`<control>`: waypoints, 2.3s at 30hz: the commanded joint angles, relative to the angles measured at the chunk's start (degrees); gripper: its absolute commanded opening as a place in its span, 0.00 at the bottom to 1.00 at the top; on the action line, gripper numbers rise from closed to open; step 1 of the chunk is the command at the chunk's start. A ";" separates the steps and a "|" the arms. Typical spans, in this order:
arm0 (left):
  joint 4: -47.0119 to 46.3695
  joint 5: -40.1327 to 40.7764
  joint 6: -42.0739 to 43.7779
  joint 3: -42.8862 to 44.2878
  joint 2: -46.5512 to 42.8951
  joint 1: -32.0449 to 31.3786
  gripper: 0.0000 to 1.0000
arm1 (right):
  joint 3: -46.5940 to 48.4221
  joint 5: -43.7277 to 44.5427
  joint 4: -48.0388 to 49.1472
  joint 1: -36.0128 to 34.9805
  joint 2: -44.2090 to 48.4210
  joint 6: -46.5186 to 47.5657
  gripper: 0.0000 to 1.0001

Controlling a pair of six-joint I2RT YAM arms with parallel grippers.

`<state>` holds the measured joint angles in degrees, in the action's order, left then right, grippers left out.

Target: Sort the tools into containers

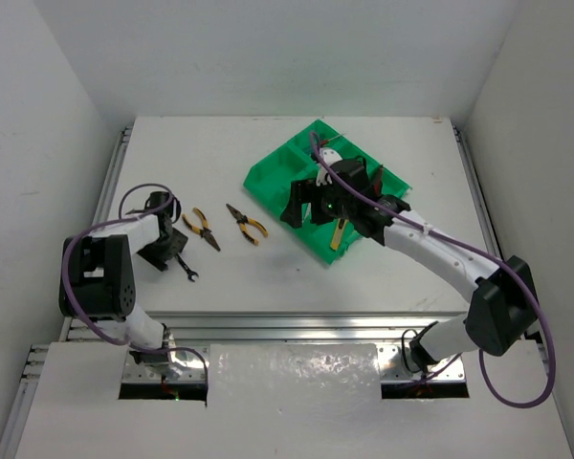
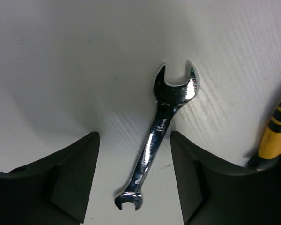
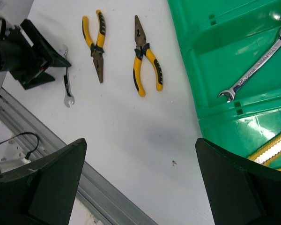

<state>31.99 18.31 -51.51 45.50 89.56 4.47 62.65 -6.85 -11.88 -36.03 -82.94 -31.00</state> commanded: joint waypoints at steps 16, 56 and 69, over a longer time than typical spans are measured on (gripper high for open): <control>-8.60 -9.42 4.48 -4.89 4.48 0.10 0.24 | -1.48 -10.70 4.05 0.17 1.20 1.56 0.99; 6.51 -4.50 6.68 -0.85 6.42 -2.62 0.39 | -6.84 -22.15 13.99 0.35 -2.76 -1.34 0.99; 4.58 -7.32 5.89 -2.42 11.25 -6.14 0.25 | -9.13 -23.73 16.10 0.70 -1.00 -2.13 0.99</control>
<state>29.41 15.90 -44.23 48.31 95.18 -0.12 53.78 -29.23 1.04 -35.70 -85.82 -32.99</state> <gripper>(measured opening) 0.273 0.992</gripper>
